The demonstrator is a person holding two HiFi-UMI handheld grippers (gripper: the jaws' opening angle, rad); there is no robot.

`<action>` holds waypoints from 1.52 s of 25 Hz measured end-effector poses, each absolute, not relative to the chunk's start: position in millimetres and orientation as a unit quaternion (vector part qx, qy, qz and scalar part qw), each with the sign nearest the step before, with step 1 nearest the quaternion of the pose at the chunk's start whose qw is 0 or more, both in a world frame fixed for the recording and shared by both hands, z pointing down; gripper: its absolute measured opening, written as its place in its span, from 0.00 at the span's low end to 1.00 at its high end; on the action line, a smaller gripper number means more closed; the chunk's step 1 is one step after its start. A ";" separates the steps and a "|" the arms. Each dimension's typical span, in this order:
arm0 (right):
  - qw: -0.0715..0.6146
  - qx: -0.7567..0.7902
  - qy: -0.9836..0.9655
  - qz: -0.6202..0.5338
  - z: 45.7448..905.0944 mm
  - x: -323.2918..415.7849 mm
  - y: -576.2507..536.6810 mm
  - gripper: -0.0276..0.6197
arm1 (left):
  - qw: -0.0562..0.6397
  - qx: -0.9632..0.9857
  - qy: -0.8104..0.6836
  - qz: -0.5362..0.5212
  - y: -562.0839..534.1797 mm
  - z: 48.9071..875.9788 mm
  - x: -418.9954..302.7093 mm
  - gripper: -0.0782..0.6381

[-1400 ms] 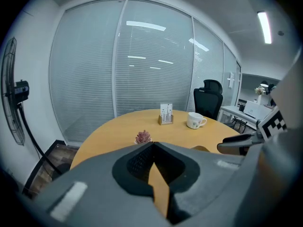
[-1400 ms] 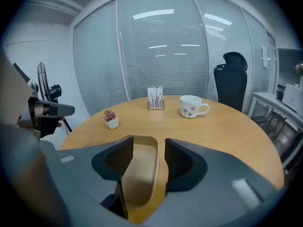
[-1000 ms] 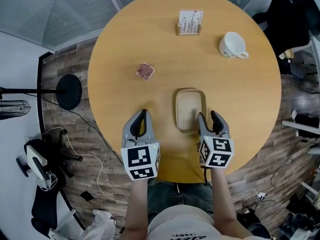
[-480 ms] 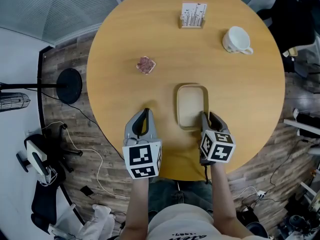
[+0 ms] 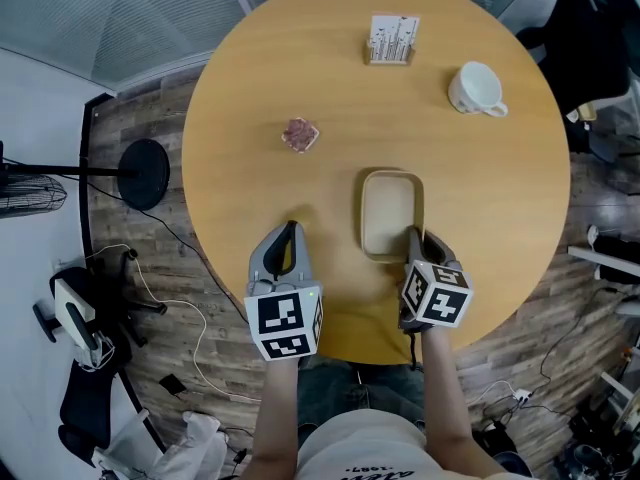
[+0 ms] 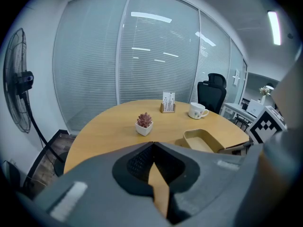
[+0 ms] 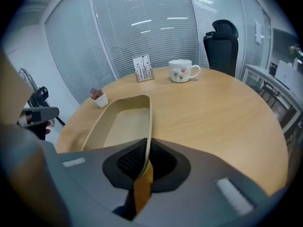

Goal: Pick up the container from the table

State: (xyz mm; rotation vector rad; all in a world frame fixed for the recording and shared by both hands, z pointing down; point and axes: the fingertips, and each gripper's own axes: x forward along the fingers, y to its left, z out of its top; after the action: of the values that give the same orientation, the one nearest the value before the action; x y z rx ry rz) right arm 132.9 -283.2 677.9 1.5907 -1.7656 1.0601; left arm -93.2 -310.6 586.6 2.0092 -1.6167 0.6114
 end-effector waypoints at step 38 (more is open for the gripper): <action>0.086 0.669 -0.708 0.208 431.7 154.8 -336.5 0.10 | 0.092 0.754 -0.646 0.078 -325.1 381.2 -115.8 0.11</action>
State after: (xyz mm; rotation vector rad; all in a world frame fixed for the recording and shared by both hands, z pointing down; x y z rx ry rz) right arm 154.8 -336.5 431.7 1.9956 -2.1109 0.6195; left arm -115.8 -325.1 381.2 2.2375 -1.9186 0.2303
